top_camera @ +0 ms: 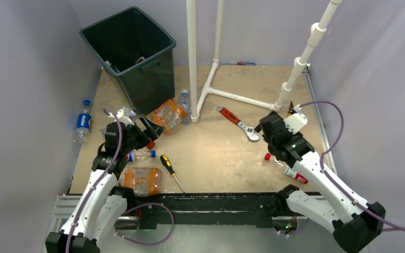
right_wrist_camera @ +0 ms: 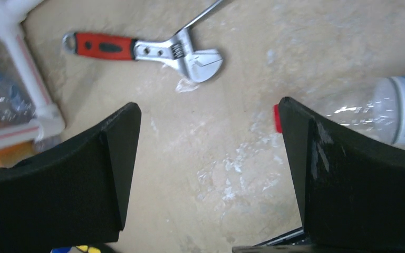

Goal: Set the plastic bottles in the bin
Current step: Pick up the plastic bottle from the corner of the board.

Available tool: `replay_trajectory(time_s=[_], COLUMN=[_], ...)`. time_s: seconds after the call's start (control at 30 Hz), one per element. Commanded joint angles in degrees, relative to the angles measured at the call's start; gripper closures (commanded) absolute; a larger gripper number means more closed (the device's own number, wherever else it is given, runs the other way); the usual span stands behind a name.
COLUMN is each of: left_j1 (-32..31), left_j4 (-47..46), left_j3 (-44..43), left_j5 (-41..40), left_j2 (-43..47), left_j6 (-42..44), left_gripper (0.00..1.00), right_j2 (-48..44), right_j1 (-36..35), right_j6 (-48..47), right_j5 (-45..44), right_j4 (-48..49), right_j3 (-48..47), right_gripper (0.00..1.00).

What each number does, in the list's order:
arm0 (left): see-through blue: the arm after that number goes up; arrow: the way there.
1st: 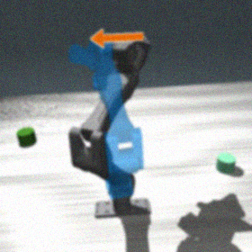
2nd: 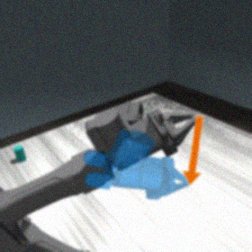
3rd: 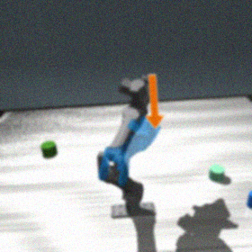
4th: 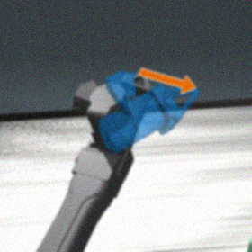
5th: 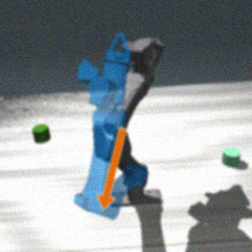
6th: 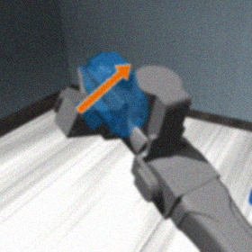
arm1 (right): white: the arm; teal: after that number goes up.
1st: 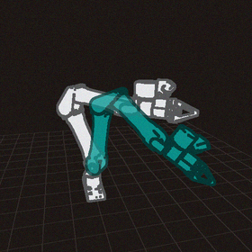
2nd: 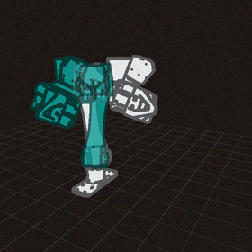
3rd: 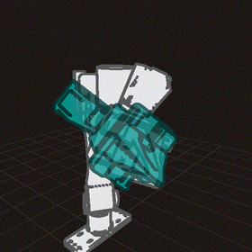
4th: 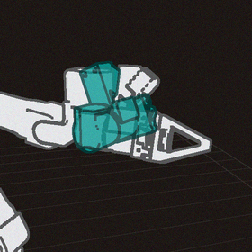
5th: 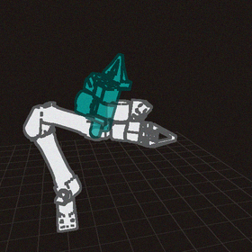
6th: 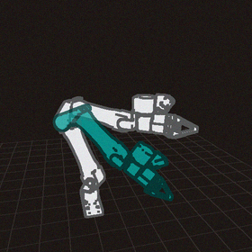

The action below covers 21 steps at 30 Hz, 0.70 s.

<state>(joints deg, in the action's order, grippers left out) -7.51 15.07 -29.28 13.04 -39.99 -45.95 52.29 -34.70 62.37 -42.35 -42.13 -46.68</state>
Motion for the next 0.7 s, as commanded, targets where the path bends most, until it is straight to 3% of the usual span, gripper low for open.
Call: replay_trajectory(time_s=[0.0, 0.2, 0.33, 0.53, 0.67], left_j1=[0.04, 0.12, 0.01, 0.04, 0.04], left_j4=[-6.76, -9.38, -11.19, -11.93, -12.73], left_j3=[1.41, 2.92, 3.85, 5.08, 5.27], left_j5=[3.38, 4.13, 5.2, 6.77, 7.86], left_j2=[-1.02, -0.7, -0.88, -0.45, -0.36], left_j6=[-2.91, -3.98, -5.12, -6.03, -7.09], left_gripper=[0.02, 0.01, 0.01, 0.01, 0.02], right_j2=[0.48, 3.24, 9.21, 11.24, 8.16], right_j1=[14.62, 40.27, 50.47, 53.24, 53.2], right_j6=[-6.89, -18.7, -19.03, -10.84, -9.01], right_j5=[3.01, 7.35, 7.41, 17.43, 17.99], right_j4=[1.55, 11.13, 11.52, 11.4, 13.79], right_j3=[1.79, 3.67, 3.67, 7.73, 11.82], right_gripper=[0.01, 0.01, 0.01, 0.01, 0.01])
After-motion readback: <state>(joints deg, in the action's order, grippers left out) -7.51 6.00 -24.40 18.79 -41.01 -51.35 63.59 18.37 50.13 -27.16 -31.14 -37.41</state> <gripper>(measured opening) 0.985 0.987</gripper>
